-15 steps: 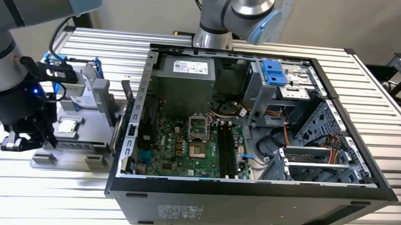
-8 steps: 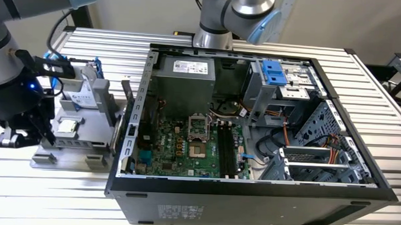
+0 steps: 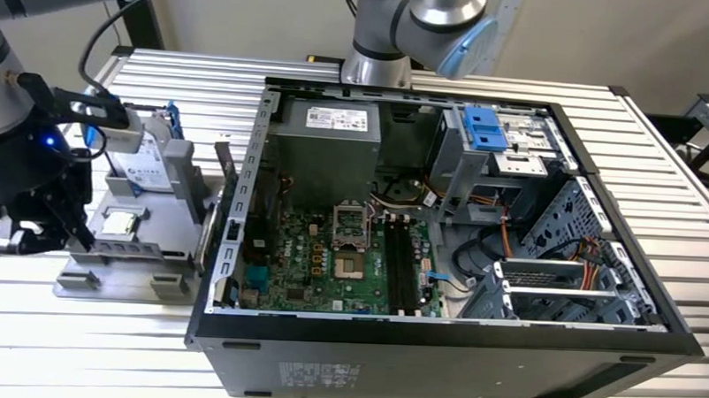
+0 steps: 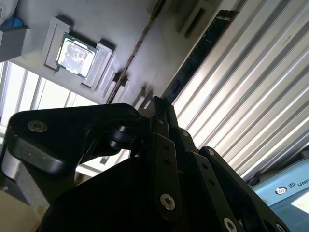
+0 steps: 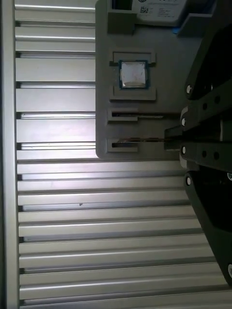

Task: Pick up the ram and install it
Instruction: 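Pick up the ram and move it above insertion slot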

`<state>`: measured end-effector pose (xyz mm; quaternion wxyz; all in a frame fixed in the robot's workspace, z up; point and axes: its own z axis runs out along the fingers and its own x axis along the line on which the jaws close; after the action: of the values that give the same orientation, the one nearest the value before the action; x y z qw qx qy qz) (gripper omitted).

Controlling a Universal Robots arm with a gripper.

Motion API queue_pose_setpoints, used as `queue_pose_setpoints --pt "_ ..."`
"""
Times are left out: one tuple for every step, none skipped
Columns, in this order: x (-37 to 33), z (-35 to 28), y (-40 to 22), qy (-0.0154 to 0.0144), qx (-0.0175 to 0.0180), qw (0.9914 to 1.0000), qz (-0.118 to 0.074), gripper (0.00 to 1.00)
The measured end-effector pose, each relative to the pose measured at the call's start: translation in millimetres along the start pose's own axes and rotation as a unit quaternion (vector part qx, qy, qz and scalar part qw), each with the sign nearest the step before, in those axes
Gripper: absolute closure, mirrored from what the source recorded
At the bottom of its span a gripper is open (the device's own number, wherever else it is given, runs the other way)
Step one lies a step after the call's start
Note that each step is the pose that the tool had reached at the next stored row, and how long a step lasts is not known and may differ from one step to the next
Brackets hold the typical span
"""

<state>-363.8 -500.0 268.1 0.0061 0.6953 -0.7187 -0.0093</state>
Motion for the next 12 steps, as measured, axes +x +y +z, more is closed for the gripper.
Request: queue_pose_setpoints --pt "0.0 -1.5 0.0 0.0000 0.0000 1.00000 0.000 1.00" --pt "0.0 -3.0 0.1 0.0000 0.0000 1.00000 0.000 1.00" --pt "0.0 -4.6 0.1 0.0000 0.0000 1.00000 0.000 1.00" --pt "0.0 -6.1 0.1 0.0000 0.0000 1.00000 0.000 1.00" --pt "0.0 -7.6 0.2 0.0000 0.0000 1.00000 0.000 1.00" --pt "0.0 -9.2 0.2 0.0000 0.0000 1.00000 0.000 1.00" --pt "0.0 -10.6 0.2 0.0000 0.0000 1.00000 0.000 1.00" --pt "0.0 -12.3 0.3 0.0000 0.0000 1.00000 0.000 1.00" --pt "0.0 -14.1 0.3 0.0000 0.0000 1.00000 0.000 1.00" --pt "-0.1 -15.9 0.3 0.0000 0.0000 1.00000 0.000 1.00" --pt "0.0 -17.7 0.4 0.0000 0.0000 1.00000 0.000 1.00" --pt "-0.1 -19.6 0.4 0.0000 0.0000 1.00000 0.000 1.00"
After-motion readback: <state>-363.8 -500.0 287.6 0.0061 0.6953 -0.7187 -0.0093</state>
